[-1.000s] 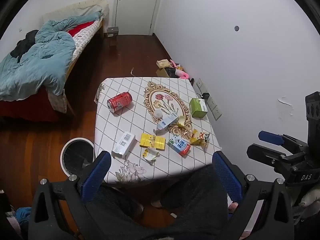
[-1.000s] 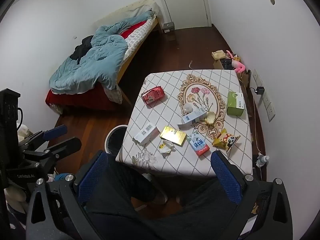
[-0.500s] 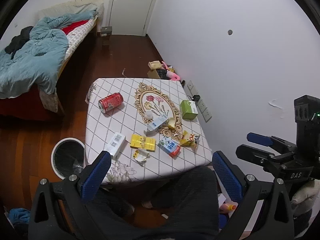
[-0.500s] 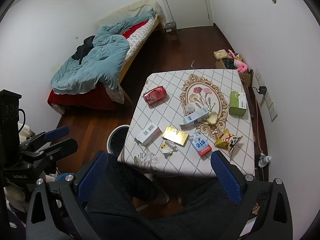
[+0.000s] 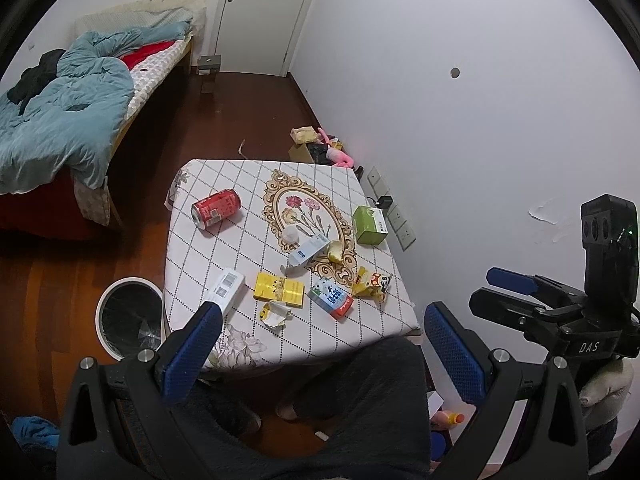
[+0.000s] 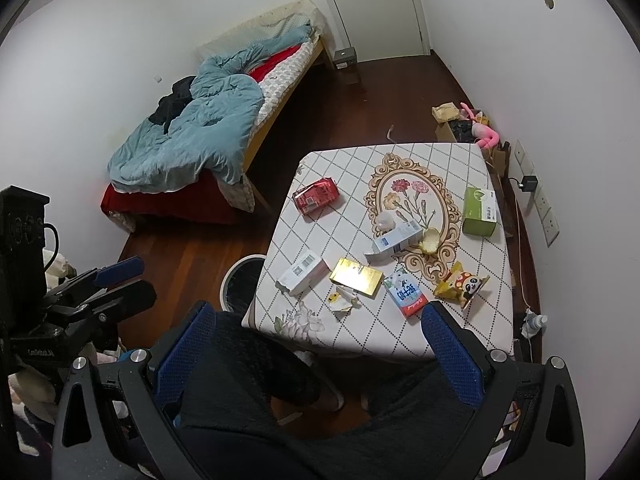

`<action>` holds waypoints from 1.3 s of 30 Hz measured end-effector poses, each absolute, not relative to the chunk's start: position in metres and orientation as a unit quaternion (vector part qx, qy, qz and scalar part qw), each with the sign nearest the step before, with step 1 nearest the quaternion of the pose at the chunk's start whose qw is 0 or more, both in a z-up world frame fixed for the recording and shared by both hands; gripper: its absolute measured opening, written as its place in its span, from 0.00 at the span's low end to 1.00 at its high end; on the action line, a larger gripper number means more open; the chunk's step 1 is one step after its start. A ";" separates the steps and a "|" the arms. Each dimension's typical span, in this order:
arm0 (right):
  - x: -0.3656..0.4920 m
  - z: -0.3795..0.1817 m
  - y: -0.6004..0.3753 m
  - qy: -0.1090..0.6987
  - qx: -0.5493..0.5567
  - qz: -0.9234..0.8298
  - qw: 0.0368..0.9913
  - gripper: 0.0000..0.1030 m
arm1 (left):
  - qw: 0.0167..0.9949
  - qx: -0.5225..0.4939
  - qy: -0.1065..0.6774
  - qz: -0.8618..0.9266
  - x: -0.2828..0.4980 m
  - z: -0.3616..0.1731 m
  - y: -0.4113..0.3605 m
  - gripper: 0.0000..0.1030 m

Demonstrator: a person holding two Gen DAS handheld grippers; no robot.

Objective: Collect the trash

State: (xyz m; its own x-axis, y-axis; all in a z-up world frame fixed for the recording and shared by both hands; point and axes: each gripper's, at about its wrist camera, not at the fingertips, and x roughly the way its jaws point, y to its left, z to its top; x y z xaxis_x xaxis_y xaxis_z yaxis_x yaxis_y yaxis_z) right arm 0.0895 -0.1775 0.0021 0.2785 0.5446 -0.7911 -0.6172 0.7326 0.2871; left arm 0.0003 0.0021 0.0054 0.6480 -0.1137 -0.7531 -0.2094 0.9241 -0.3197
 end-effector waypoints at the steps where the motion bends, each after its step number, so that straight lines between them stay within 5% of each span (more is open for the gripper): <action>1: 0.089 0.002 -0.177 0.478 -0.038 0.364 0.799 1.00 | 0.887 -0.194 0.418 0.026 0.000 0.005 0.002 1.00; 39: 0.081 0.015 -0.177 0.471 -0.028 0.371 0.800 1.00 | 0.890 -0.195 0.413 0.012 -0.002 0.008 0.005 1.00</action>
